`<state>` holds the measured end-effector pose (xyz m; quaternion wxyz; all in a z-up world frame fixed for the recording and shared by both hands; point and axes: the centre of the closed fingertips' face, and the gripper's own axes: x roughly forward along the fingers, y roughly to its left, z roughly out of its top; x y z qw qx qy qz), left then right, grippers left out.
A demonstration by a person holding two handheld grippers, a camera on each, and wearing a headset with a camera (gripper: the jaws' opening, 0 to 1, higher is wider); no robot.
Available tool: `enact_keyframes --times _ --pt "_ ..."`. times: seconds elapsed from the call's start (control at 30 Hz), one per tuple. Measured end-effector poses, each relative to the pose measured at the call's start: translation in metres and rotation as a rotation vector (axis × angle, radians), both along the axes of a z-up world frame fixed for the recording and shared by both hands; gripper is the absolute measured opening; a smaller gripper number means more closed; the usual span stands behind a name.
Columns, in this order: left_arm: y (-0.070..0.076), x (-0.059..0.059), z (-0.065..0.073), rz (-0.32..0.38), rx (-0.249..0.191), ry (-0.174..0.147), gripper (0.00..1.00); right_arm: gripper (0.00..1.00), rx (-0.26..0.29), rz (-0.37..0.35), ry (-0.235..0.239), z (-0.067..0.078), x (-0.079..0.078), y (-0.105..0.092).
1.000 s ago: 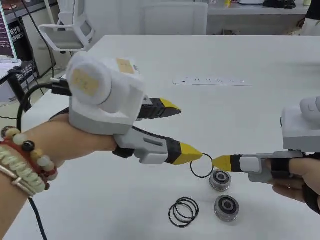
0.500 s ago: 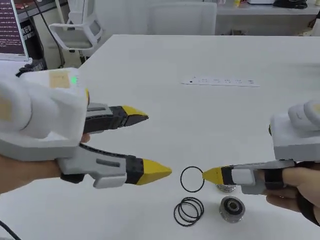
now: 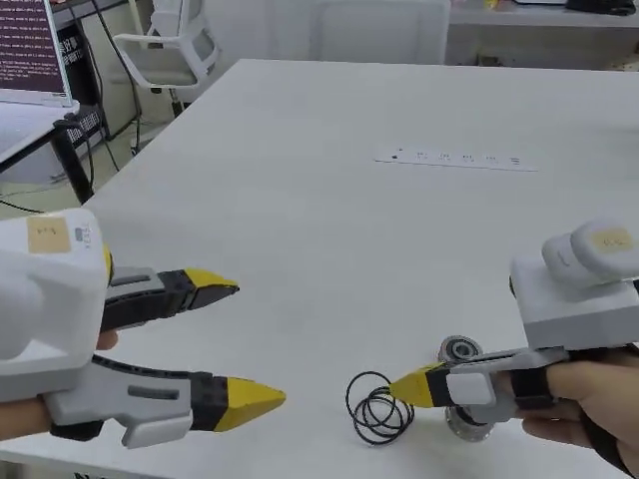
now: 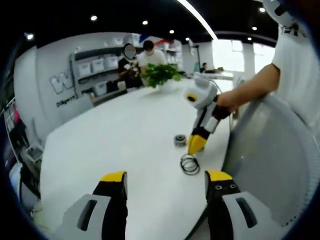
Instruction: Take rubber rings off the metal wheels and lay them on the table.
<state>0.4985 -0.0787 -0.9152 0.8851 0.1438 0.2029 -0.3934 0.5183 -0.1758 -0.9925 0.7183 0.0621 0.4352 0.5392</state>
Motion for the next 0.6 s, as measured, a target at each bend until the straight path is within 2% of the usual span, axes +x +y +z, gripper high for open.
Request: enact_keyframes --times 0.27,0.6 --pt "0.005 0.001 -0.003 0.034 -0.016 0.010 0.63 0.00 -0.033 -0.018 0.014 -0.009 0.005 -0.007" --pt "0.000 -0.001 -0.008 0.024 -0.013 0.022 0.63 0.00 -0.062 -0.030 0.026 -0.013 0.005 -0.011"
